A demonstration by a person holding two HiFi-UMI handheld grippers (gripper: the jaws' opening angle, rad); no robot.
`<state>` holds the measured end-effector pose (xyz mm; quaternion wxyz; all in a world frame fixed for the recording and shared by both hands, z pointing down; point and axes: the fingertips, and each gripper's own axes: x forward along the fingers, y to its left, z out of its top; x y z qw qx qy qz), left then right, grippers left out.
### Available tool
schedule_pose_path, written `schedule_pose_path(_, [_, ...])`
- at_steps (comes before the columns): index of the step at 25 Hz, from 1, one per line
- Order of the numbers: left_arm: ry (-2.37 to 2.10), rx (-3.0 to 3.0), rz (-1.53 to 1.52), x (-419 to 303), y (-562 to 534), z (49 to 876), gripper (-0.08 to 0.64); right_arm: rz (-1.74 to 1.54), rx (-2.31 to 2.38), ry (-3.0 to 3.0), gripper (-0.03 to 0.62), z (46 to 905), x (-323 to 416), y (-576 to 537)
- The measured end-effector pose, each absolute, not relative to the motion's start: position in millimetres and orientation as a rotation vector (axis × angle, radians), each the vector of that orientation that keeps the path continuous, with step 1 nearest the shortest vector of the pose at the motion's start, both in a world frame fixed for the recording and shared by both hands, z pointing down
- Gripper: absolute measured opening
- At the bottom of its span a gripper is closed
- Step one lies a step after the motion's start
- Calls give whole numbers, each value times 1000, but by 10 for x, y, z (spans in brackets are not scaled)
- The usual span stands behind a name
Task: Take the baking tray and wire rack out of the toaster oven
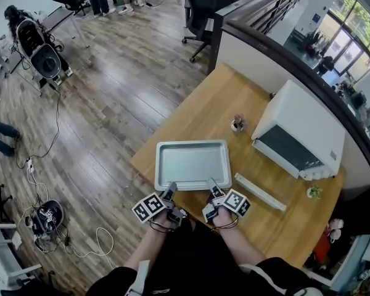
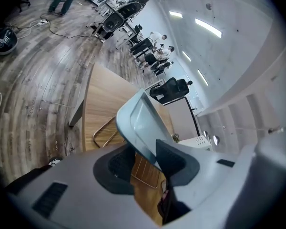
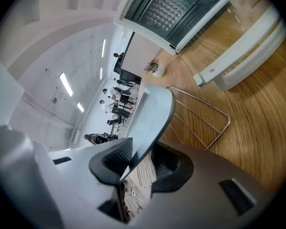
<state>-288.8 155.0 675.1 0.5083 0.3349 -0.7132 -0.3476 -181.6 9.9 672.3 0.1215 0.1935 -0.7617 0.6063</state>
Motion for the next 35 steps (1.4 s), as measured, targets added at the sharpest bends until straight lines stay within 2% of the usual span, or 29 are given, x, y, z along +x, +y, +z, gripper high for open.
schedule_pose_path(14, [-1701, 750, -793, -2876, 1502, 7057, 137, 1777, 641, -2123, 144, 7075, -1723, 106])
schedule_pose_path(18, [-1713, 690, -746, -2888, 1502, 7166, 137, 1681, 648, -2055, 149, 7209, -1708, 147])
schedule_pose_path(20, [-1697, 647, -729, -2859, 1510, 7244, 137, 1621, 626, -2020, 237, 7273, -1716, 219])
schedule_pose_path(21, [-1688, 635, -727, -2841, 1507, 7268, 137, 1611, 616, -2006, 258, 7293, -1714, 246])
schedule_pose_path(25, [-1642, 587, -744, -2781, 1509, 7359, 172, 1641, 612, -1947, 293, 7365, -1657, 294])
schedule_pose_path(28, [-1627, 563, -761, -2769, 1522, 7412, 173, 1728, 633, -1907, 295, 7373, -1634, 312])
schedule_pose_path(35, [-1627, 557, -753, -2784, 1529, 7432, 175, 1836, 594, -1825, 362, 7339, -1575, 492])
